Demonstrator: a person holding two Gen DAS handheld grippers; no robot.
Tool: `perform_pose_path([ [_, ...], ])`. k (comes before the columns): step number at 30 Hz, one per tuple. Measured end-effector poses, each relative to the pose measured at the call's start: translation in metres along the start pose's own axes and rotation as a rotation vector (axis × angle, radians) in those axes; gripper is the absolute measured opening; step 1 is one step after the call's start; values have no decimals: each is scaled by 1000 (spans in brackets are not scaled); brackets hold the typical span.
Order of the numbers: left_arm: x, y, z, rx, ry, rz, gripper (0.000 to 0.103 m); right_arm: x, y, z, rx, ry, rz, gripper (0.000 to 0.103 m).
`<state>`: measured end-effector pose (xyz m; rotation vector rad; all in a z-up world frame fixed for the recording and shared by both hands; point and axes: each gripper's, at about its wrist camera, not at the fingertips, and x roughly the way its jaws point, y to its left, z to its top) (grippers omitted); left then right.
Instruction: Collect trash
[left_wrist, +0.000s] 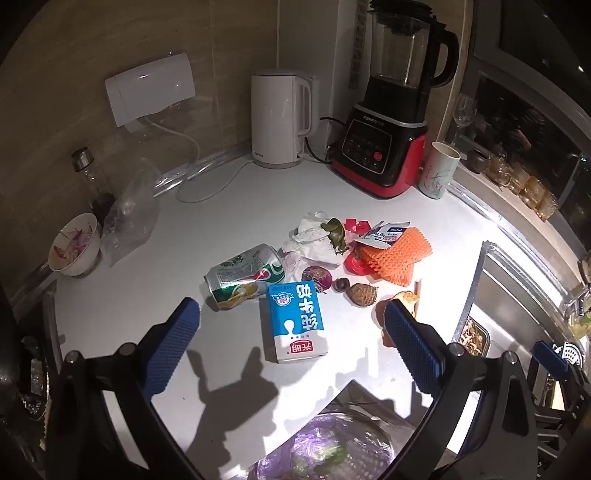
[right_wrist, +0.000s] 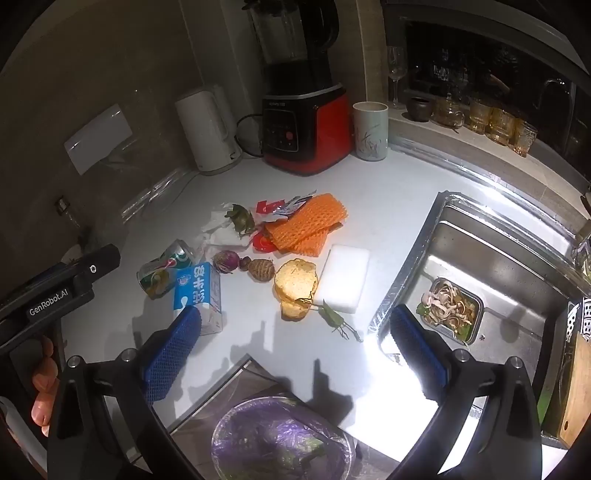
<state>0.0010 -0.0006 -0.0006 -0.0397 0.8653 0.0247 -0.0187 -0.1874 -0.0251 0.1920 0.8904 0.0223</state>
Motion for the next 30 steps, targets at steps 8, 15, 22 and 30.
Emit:
perform_pose_path([
  [8,-1,-4,-5,-6,3,-1,96,4,4,-2,-4,0,-9,101],
  [15,6,2,-7,1,11,-6,96,10,3,-3,-2,10,-14,101],
  [22,11,3,-6,-3,32,-24,96,12,6,-3,-4,22,-26,101],
  [30,14,2,-7,7,42,-30,96,15,3,-2,6,28,-31,101],
])
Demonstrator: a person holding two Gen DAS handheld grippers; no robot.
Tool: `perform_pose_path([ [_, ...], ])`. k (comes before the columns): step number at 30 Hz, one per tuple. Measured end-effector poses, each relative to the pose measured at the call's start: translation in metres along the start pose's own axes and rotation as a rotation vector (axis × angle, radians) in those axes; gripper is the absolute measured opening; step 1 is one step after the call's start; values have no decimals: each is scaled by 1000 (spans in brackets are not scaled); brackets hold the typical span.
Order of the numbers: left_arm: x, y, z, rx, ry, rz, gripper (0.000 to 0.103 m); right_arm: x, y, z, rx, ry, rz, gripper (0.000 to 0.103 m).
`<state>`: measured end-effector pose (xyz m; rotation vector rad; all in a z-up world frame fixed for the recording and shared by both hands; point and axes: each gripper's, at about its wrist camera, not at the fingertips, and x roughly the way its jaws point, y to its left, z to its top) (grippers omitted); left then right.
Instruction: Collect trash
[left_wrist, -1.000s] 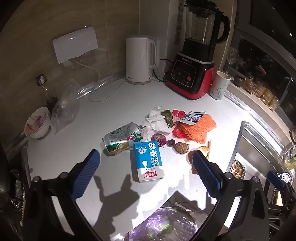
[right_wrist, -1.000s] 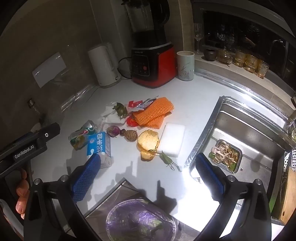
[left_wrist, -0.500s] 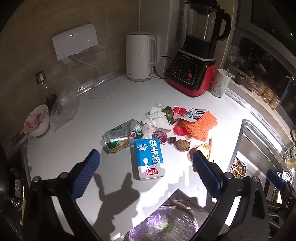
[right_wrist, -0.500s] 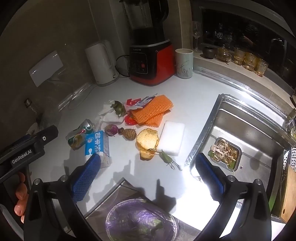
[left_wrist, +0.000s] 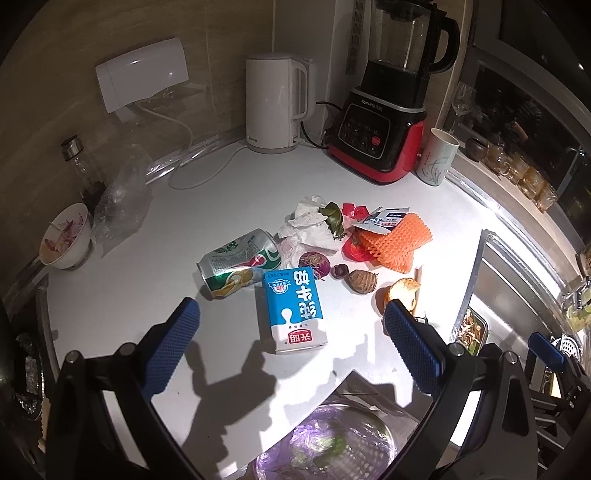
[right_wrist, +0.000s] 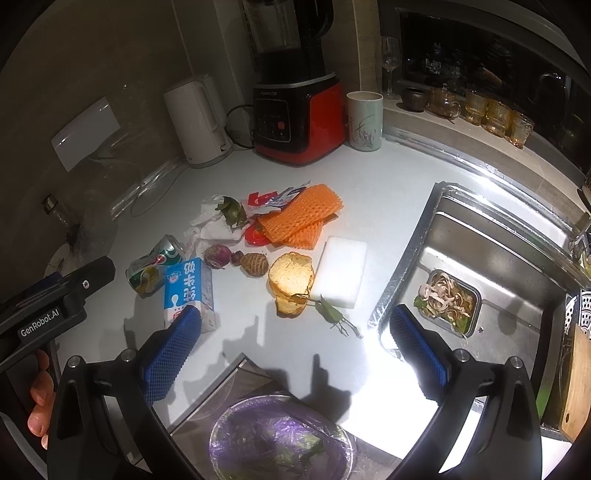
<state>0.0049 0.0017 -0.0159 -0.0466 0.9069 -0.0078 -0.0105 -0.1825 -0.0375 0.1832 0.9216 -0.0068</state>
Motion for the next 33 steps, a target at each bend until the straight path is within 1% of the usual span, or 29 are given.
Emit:
perform_pose_path([
  [7,0,3,-1,-21,-3,-19,96,2,-1,-2,8,6,-1,101],
  [11,0,1,-2,-9,2,-27,96,2,-1,-2,7,8,-4,101],
  [18,3,1,-2,16,9,-16,96,3,-1,-4,3,12,-12,101],
  [33,5,4,-4,5,9,0,96,6,-2,-5,12,25,-20,101],
])
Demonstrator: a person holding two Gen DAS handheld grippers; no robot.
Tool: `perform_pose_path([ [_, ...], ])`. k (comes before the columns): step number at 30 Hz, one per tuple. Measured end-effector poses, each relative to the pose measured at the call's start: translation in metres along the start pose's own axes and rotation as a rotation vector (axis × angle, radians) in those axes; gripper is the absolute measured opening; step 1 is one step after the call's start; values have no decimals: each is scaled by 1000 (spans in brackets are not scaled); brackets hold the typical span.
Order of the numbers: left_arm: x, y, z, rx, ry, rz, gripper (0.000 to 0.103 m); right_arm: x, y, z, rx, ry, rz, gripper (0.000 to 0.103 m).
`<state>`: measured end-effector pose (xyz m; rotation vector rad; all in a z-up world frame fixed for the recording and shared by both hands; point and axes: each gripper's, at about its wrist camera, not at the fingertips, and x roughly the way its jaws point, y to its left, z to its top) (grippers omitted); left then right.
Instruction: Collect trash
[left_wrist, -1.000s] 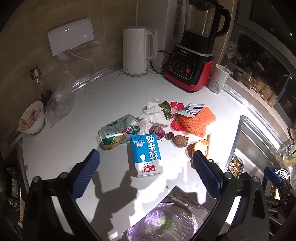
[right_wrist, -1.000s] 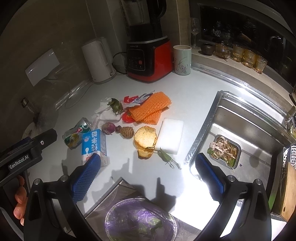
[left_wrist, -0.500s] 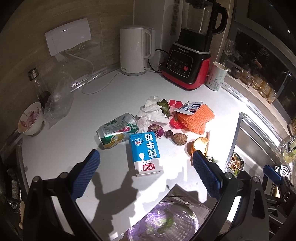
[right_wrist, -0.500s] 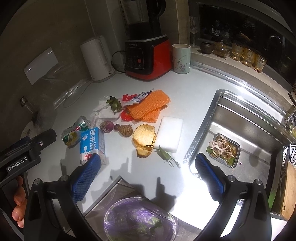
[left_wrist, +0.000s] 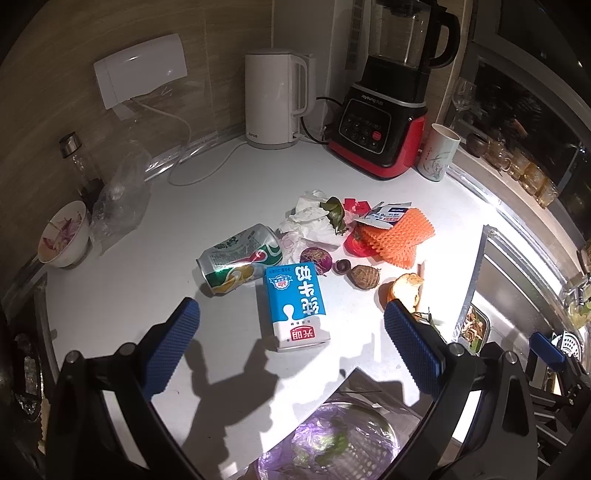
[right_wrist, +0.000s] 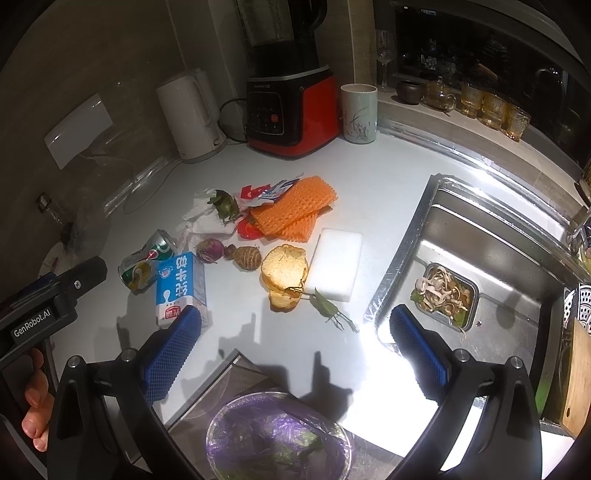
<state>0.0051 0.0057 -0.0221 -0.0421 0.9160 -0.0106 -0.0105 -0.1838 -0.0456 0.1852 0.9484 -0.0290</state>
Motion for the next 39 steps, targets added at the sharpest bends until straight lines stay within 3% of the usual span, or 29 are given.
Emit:
perform_pose_path([
  [29,2,3,-2,3,-6,16,96,4,4,-2,-5,14,-1,101],
  [35,18,6,-7,29,0,-4,96,13,1,-3,-19,20,-4,101],
  [39,41,10,-12,19,46,-24,96,28,-3,-5,-33,24,-14,101],
])
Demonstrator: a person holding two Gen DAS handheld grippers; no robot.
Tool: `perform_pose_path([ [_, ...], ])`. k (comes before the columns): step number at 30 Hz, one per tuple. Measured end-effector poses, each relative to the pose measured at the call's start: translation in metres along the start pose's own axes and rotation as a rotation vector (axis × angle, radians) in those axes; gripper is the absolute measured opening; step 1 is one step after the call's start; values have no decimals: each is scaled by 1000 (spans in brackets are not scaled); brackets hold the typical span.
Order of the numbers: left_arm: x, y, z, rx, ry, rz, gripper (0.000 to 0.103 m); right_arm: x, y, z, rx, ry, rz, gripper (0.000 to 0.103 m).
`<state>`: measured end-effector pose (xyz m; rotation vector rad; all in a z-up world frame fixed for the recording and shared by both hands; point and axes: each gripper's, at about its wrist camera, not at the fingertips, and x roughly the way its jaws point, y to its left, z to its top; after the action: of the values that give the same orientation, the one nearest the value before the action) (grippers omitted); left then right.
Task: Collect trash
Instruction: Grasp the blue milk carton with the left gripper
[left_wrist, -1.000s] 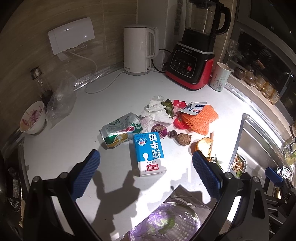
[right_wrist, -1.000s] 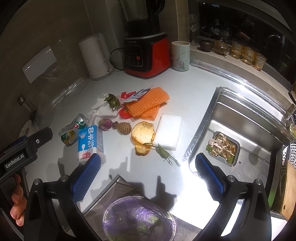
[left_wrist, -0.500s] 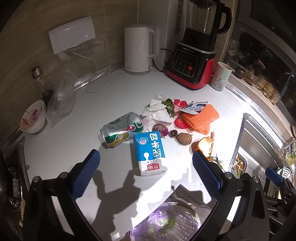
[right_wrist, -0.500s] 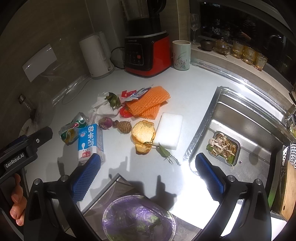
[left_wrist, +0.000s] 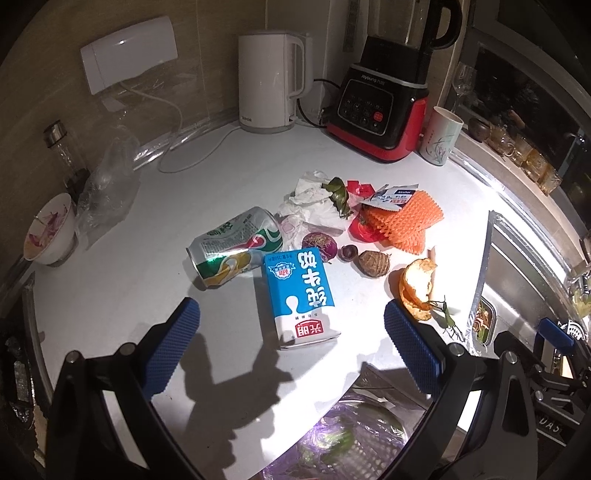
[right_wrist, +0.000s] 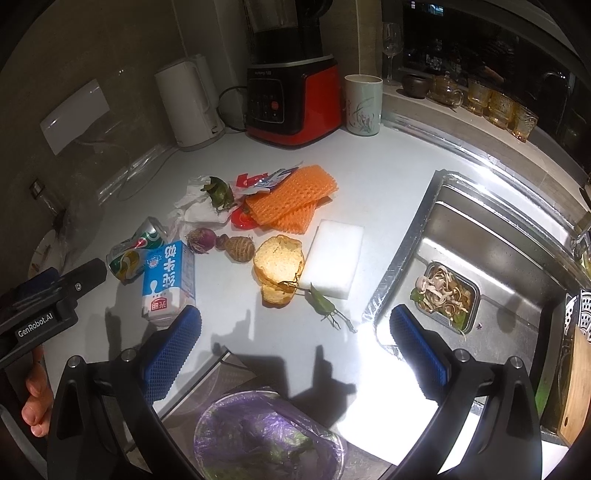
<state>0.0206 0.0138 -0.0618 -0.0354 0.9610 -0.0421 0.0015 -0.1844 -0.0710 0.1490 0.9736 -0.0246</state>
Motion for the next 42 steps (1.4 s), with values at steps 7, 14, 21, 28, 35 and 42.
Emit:
perform_pose_path([
  [7,66,5,-5,-44,116,10,96,36,-5,-1,-42,36,3,101],
  [14,121,-11,-2,-14,193,40,96,72,-15,4,-68,74,5,101],
  [21,143,-18,-4,-13,223,43,96,93,-19,13,-70,94,20,101],
  [28,148,-16,-3,-33,220,28,96,100,-21,16,-66,106,25,101],
  [35,157,-14,-2,-39,231,11,84,102,-20,17,-71,112,21,101],
  [42,158,-9,0,-34,219,26,63,104,-18,18,-84,106,20,101],
])
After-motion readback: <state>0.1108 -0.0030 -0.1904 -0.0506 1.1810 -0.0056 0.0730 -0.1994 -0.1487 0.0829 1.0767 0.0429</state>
